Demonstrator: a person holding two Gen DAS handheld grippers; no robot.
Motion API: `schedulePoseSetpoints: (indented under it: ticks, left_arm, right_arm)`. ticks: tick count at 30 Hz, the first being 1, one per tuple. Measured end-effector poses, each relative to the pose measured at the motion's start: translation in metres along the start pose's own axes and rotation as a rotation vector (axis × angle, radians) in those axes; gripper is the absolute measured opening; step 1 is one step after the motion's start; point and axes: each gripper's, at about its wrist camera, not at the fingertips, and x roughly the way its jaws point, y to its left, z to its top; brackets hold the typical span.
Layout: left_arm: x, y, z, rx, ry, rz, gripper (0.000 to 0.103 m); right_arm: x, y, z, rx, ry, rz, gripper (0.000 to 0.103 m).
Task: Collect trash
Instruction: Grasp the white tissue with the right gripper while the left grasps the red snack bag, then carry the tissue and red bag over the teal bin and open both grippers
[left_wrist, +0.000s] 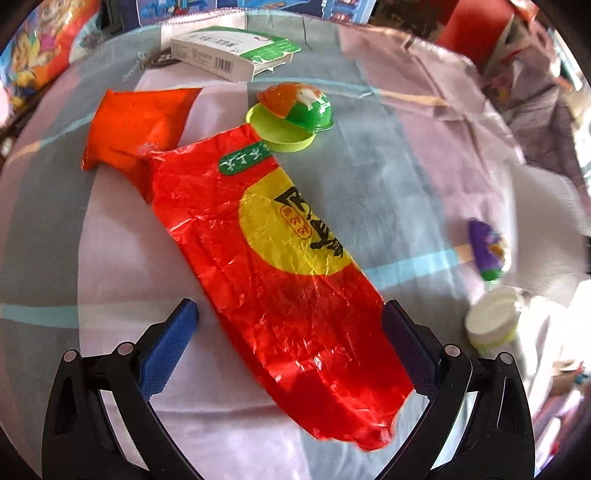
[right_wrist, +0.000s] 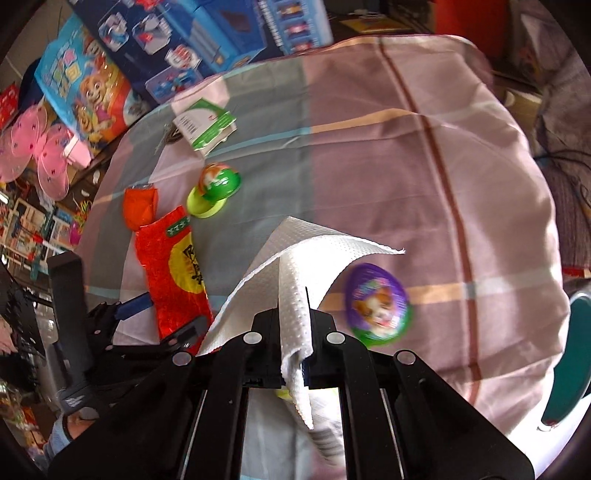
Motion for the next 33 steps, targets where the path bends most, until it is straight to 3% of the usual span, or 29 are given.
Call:
schedulePoseSetpoints:
  ticks: [3,6,8,9,11,12,14,17,26,33]
  left_arm:
    - [0.008,-0.019,0.000,0.048,-0.016,0.086,0.099]
    - [0.010,-0.037,-0.001,0.084,-0.032,0.088,0.098]
    - [0.008,-0.043,-0.002,0.088,-0.046,0.084,0.090]
    - [0.006,-0.045,-0.002,0.090,-0.053,0.081,0.078]
    - [0.000,-0.051,-0.002,0.101,-0.071,0.080,0.042]
    - [-0.004,-0.052,-0.001,0.094,-0.075,0.080,0.017]
    - [-0.006,-0.051,0.001,0.064,-0.066,0.026,0.008]
    - [-0.020,-0.048,-0.002,0.047,-0.071,-0.043,0.006]
    - [-0.073,-0.066,-0.011,0.105,-0.147,-0.040,0.006]
    - [-0.111,-0.101,0.000,0.158,-0.194,-0.132,0.006]
  right_arm:
    - [-0.009,-0.019,-0.007,0.024,-0.007,0.005,0.006]
    - [-0.017,-0.037,-0.015,0.052,-0.020,0.015,0.006]
    - [-0.022,-0.050,-0.020,0.074,-0.028,0.023,0.006]
    - [-0.024,-0.055,-0.023,0.081,-0.032,0.027,0.006]
    - [-0.029,-0.064,-0.028,0.092,-0.039,0.033,0.006]
    - [-0.032,-0.069,-0.031,0.099,-0.043,0.038,0.006]
    - [-0.036,-0.076,-0.037,0.107,-0.049,0.044,0.006]
    - [-0.043,-0.090,-0.046,0.125,-0.062,0.053,0.006]
    - [-0.057,-0.121,-0.063,0.192,-0.095,0.094,0.006]
    - [-0.074,-0.140,-0.072,0.225,-0.133,0.110,0.006]
